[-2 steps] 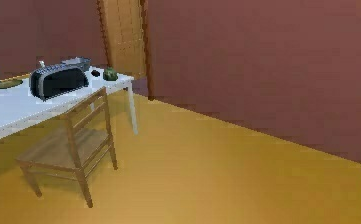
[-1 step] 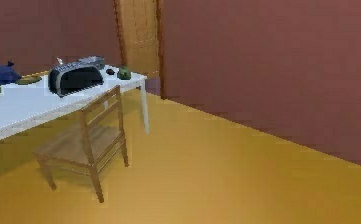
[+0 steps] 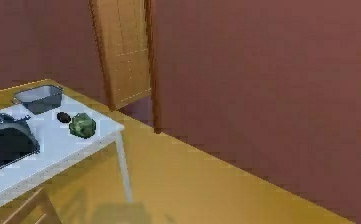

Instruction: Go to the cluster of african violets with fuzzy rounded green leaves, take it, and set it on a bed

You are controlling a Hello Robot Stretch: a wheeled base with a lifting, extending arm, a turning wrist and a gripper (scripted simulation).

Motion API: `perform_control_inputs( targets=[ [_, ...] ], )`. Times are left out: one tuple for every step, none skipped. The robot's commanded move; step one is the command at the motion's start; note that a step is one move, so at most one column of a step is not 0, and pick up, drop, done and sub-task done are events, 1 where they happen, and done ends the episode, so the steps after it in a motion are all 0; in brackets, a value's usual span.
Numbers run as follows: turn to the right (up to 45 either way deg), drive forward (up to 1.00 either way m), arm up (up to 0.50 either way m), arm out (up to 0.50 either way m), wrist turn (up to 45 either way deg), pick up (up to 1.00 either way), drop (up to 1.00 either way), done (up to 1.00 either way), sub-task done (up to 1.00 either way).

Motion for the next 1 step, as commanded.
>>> perform_control_inputs(
  targets=[
    [0.0,1.00,0.00,0.00,0.0,0.00,0.00,0.00,0.00]
  ],
)
